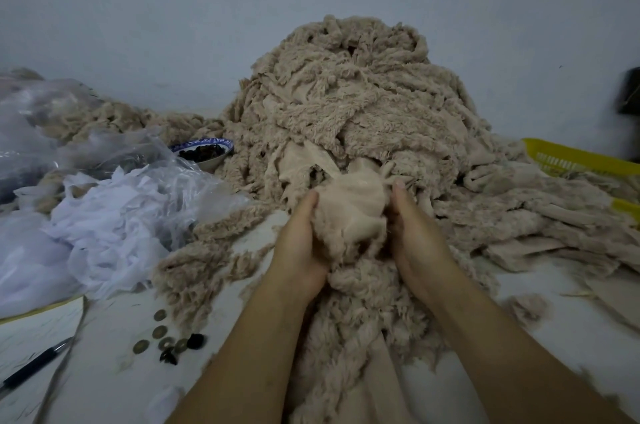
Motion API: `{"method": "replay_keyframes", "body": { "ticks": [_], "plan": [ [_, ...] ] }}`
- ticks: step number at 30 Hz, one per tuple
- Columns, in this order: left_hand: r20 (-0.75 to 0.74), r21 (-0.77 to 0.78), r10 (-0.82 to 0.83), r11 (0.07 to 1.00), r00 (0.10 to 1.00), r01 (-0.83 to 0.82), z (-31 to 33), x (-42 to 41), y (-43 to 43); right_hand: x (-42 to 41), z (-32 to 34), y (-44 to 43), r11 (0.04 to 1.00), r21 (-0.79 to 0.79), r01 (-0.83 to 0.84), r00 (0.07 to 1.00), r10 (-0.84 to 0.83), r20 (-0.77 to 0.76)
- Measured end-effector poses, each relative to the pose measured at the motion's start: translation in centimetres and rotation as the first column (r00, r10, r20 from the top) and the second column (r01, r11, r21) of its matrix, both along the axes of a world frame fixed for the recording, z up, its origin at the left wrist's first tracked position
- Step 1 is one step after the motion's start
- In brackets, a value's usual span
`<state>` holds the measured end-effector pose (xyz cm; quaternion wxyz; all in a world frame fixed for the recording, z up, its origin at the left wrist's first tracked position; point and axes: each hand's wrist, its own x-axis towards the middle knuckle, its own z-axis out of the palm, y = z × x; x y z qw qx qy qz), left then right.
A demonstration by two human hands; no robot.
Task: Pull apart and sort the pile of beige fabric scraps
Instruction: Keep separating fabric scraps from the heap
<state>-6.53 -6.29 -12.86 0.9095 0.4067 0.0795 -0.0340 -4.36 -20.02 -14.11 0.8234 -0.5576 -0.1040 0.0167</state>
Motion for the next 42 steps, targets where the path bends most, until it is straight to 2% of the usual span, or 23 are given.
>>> {"method": "replay_keyframes", "body": {
  "ticks": [2, 4, 6, 8, 9, 10, 12, 13, 14, 16, 18, 19, 20, 22, 25, 27, 29, 31, 34, 36, 38, 40, 42],
  "plan": [
    [0.049, -0.133, -0.006, 0.991, 0.999, 0.012, 0.1, 0.1, 0.5, -0.4, -0.1, 0.1, 0.971, -0.213, -0.111, 0.992, 0.122, 0.04],
    [0.093, -0.262, 0.042, 0.965, 0.995, -0.016, 0.1, 0.3, 1.1, -0.9, -0.3, 0.5, 0.84, -0.535, -0.091, 0.982, 0.165, 0.092],
    [0.127, -0.382, 0.103, 0.923, 0.986, -0.047, 0.1, 0.6, 1.8, -1.0, -0.9, 0.6, 0.69, -0.723, 0.005, 0.97, 0.173, 0.171],
    [0.151, -0.456, 0.143, 0.888, 0.978, -0.06, 0.0, 0.9, 2.6, -0.8, -1.1, 0.4, 0.632, -0.772, 0.059, 0.958, 0.182, 0.222],
    [0.162, -0.467, 0.164, 0.882, 0.973, -0.071, 0.0, 1.1, 2.9, -0.7, -1.0, 0.2, 0.646, -0.761, 0.055, 0.959, 0.178, 0.221],
    [0.172, -0.474, 0.188, 0.876, 0.967, -0.086, 0.0, 1.3, 3.2, -0.8, -0.7, 0.1, 0.696, -0.717, 0.034, 0.968, 0.156, 0.198],
    [0.196, -0.487, 0.223, 0.867, 0.955, -0.102, 0.0, 1.6, 3.4, -0.8, 0.0, -0.3, 0.873, -0.488, -0.022, 0.994, 0.073, 0.085],
    [0.206, -0.434, 0.221, 0.894, 0.953, -0.113, 0.0, 1.6, 3.1, -0.6, 0.1, -0.5, 0.94, -0.336, -0.05, 0.998, 0.056, 0.008],
    [0.213, -0.313, 0.188, 0.943, 0.959, -0.115, 0.0, 1.5, 2.7, -0.6, 0.5, -0.7, 0.978, -0.199, -0.068, 0.996, 0.057, -0.063],
    [0.198, 0.045, 0.048, 0.997, 0.979, -0.058, -0.1, 1.0, 1.4, -0.4, 0.9, -0.8, 0.996, -0.067, -0.057, 0.989, 0.047, -0.14],
    [0.182, 0.379, -0.155, 0.922, 0.971, 0.077, -0.5, 0.3, 0.2, -0.4, 0.8, -0.6, 0.994, -0.107, -0.029, 0.991, 0.015, -0.136],
    [0.177, 0.488, -0.24, 0.864, 0.954, 0.127, -0.8, 0.1, -0.4, -0.2, 0.5, -0.5, 0.985, -0.174, -0.007, 0.994, -0.012, -0.108],
    [0.169, 0.556, -0.286, 0.817, 0.943, 0.149, -1.1, 0.0, -0.7, -0.3, 0.4, -0.5, 0.968, -0.253, 0.007, 0.997, -0.025, -0.071],
    [0.155, 0.594, -0.237, 0.798, 0.959, 0.101, -1.4, -0.1, -0.9, -0.4, 0.2, -0.5, 0.908, -0.419, 0.019, 1.0, -0.019, 0.004],
    [0.138, 0.517, -0.073, 0.856, 0.988, -0.009, -1.4, 0.2, -0.8, -0.7, 0.1, -0.2, 0.756, -0.644, 0.114, 0.988, -0.019, 0.153],
    [0.168, 0.414, 0.029, 0.905, 0.985, -0.098, -1.0, 0.3, -0.6, -1.1, -0.1, 0.2, 0.667, -0.739, 0.09, 0.979, 0.079, 0.19],
    [0.251, 0.197, 0.095, 0.969, 0.963, -0.147, -0.4, 0.3, -0.2, -1.1, -0.4, 0.3, 0.598, -0.802, 0.01, 0.976, 0.167, 0.137],
    [0.253, -0.062, 0.184, 0.983, 0.95, -0.173, 0.3, 0.6, 0.8, -1.0, -0.4, 0.1, 0.574, -0.819, 0.014, 0.974, 0.179, 0.142],
    [0.206, -0.329, 0.266, 0.925, 0.942, -0.19, 0.3, 0.9, 2.5, -0.7, 0.0, -0.3, 0.578, -0.788, 0.212, 0.961, 0.025, 0.276],
    [0.155, -0.392, 0.296, 0.894, 0.943, -0.216, 0.1, 1.0, 3.3, -0.3, 0.1, -0.8, 0.662, -0.664, 0.349, 0.932, -0.169, 0.321],
    [0.126, -0.407, 0.297, 0.886, 0.947, -0.224, 0.0, 1.1, 3.5, -0.1, 0.4, -1.3, 0.772, -0.49, 0.405, 0.912, -0.299, 0.282],
    [0.121, -0.401, 0.252, 0.897, 0.96, -0.185, -0.2, 1.4, 3.3, -0.4, 0.6, -1.6, 0.808, -0.428, 0.406, 0.909, -0.31, 0.277],
    [0.106, -0.384, 0.216, 0.909, 0.971, -0.16, -0.2, 1.4, 2.8, -0.6, 0.6, -1.3, 0.817, -0.449, 0.361, 0.922, -0.242, 0.302]
  ]
}}
